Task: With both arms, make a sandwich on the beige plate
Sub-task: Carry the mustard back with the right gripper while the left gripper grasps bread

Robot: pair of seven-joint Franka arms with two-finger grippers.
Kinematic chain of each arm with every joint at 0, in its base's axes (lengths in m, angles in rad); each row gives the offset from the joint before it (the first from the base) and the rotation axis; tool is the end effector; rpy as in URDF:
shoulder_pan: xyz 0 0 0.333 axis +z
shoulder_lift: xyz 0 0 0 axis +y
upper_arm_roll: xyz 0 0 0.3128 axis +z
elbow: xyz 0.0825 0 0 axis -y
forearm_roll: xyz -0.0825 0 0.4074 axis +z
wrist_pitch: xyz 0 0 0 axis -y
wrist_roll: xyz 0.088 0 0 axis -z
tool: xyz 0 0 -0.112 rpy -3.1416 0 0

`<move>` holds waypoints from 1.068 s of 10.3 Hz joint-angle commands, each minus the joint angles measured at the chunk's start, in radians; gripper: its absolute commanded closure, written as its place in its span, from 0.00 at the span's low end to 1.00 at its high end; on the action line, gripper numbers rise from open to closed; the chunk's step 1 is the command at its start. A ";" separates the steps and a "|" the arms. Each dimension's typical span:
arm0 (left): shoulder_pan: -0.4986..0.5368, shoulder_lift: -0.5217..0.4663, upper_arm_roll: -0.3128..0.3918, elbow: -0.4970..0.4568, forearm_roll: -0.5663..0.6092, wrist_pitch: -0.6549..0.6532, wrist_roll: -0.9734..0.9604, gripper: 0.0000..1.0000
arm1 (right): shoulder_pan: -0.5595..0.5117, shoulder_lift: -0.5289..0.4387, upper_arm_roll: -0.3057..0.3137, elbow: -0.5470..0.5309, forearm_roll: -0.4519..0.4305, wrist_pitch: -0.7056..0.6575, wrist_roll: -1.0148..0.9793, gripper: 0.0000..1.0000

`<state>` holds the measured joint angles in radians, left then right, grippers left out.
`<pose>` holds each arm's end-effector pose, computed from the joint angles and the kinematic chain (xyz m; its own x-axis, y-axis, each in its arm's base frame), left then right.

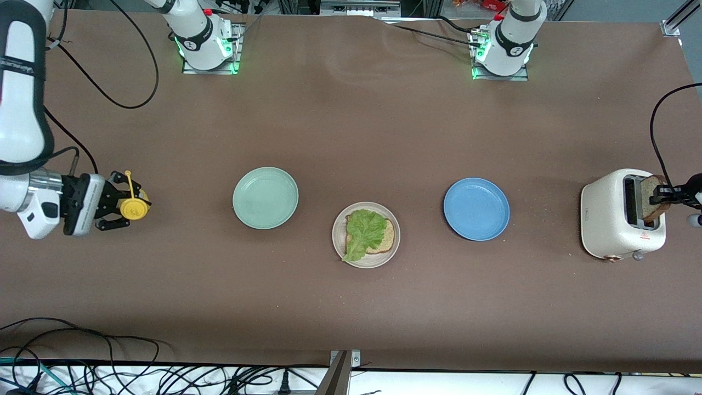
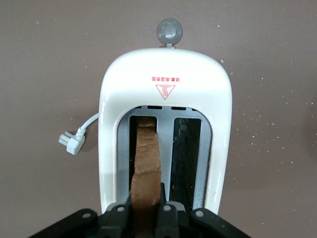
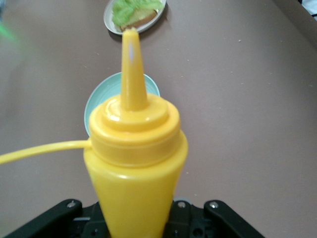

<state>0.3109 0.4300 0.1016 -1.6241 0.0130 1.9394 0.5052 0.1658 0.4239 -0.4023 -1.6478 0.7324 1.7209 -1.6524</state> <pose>0.6244 0.2668 0.3467 0.9867 -0.1043 -0.1246 -0.1042 -0.9945 0.0074 0.6568 -0.0646 0.3564 0.3918 0.7764 0.4937 0.9159 -0.2783 -0.2892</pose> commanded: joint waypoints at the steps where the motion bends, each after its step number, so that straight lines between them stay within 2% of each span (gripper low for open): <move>1: 0.005 -0.019 -0.014 0.016 0.033 -0.011 0.015 1.00 | 0.000 -0.089 -0.067 -0.244 0.173 0.032 -0.200 1.00; 3: -0.006 -0.019 -0.017 0.088 0.033 -0.075 0.016 1.00 | -0.005 -0.083 -0.113 -0.367 0.298 0.032 -0.378 1.00; 4: -0.018 -0.014 -0.019 0.157 0.021 -0.153 0.016 1.00 | -0.015 -0.077 -0.122 -0.409 0.338 0.031 -0.458 1.00; 7: -0.093 -0.014 -0.026 0.291 0.018 -0.317 0.015 1.00 | -0.031 -0.054 -0.121 -0.472 0.370 0.067 -0.628 1.00; 9: -0.192 -0.014 -0.023 0.334 0.015 -0.425 -0.029 1.00 | -0.029 -0.028 -0.119 -0.510 0.441 0.078 -0.743 1.00; 10: -0.203 -0.014 -0.026 0.346 -0.039 -0.480 -0.083 1.00 | -0.026 -0.001 -0.118 -0.527 0.496 0.079 -0.809 1.00; 11: -0.211 -0.013 -0.025 0.345 -0.154 -0.505 -0.106 1.00 | -0.025 0.034 -0.113 -0.553 0.578 0.075 -0.875 1.00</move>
<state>0.1030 0.4097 0.0697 -1.3045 -0.0428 1.4870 0.4290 0.1387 0.4242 -0.5215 -2.1622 1.2132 1.7938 -2.4258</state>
